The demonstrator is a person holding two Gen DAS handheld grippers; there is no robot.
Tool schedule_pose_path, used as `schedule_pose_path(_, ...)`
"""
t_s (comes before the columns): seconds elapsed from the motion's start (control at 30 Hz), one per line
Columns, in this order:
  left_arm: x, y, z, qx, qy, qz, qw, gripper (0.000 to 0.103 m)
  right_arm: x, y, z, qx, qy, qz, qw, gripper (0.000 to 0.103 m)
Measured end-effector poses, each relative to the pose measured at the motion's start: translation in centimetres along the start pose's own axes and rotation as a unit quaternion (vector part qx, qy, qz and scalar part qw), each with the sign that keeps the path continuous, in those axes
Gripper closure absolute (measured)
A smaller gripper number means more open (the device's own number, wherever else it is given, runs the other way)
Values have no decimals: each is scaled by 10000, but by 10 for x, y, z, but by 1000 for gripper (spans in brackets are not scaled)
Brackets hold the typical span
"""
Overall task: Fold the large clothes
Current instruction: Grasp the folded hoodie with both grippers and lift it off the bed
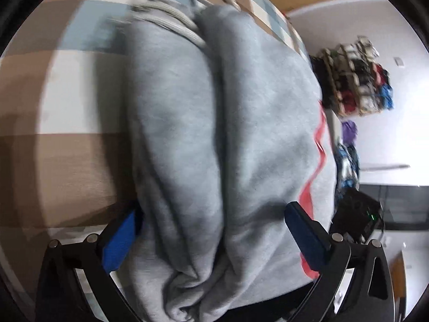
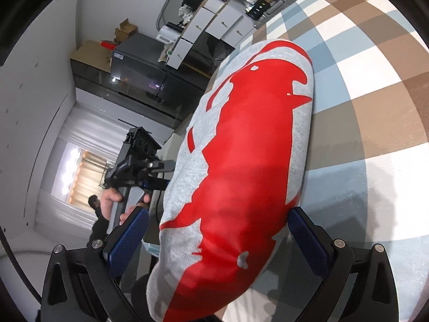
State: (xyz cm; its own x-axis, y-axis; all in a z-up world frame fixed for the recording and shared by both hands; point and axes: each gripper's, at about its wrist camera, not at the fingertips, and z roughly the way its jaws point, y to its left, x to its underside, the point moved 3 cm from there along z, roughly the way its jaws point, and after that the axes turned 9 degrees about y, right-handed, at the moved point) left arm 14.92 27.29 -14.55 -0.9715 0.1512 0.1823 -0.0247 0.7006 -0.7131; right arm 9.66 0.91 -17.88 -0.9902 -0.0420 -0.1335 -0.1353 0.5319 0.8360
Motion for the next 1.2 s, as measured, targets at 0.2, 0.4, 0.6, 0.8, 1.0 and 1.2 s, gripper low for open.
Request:
schedule_pose_path(0.2, 7, -13, 1, -81, -108, 333, 9994, 3, -15, -24, 6, -353, 125, 664, 9971, 0)
schedule_pose_path(0.4, 10, -13, -1, -113, -263, 403, 9988, 17, -24, -20, 32, 169, 600, 486, 9969, 1)
schedule_pose_path(0.6, 17, -16, 8, -290, -202, 583, 9977, 27, -19, -13, 31, 347, 837, 189, 9957, 12)
schedule_pose_path(0.8, 44, -39, 35, -374, 147, 1006, 9941, 27, 23, -9, 9, 311, 1402, -130, 9895, 12)
schedule_pose_path(1.0, 35, -32, 37, -242, 202, 946, 9950, 25, 20, -37, 13, -35, 1382, 426, 9895, 9)
schedule_pose_path(1.2, 35, -26, 35, -4, 76, 961, 9953, 37, 19, -36, 24, 189, 1179, 275, 9925, 9)
